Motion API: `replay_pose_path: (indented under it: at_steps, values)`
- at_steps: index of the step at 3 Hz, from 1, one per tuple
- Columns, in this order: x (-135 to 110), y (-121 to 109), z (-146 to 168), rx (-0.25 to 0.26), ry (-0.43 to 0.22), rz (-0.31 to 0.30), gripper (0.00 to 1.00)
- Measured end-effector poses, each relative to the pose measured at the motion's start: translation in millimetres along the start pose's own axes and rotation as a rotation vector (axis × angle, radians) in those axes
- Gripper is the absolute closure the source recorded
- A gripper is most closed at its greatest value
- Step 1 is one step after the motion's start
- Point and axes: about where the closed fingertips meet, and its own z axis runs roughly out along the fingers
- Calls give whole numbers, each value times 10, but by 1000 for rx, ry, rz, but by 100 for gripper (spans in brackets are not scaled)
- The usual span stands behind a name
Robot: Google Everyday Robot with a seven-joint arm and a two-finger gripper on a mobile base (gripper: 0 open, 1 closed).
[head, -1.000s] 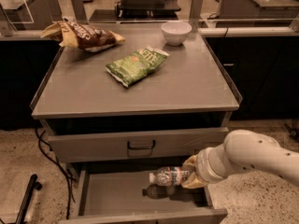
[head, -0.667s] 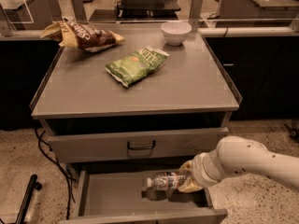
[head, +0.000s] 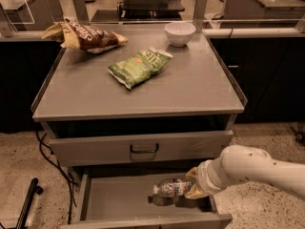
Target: Place water bottle into middle drawer
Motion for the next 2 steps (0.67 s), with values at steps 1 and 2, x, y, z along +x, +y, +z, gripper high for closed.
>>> replay_pose_path:
  at_steps: [1, 2]
  values:
    - [178, 26, 263, 23, 12, -5, 100]
    - [267, 32, 498, 49, -4, -6, 100]
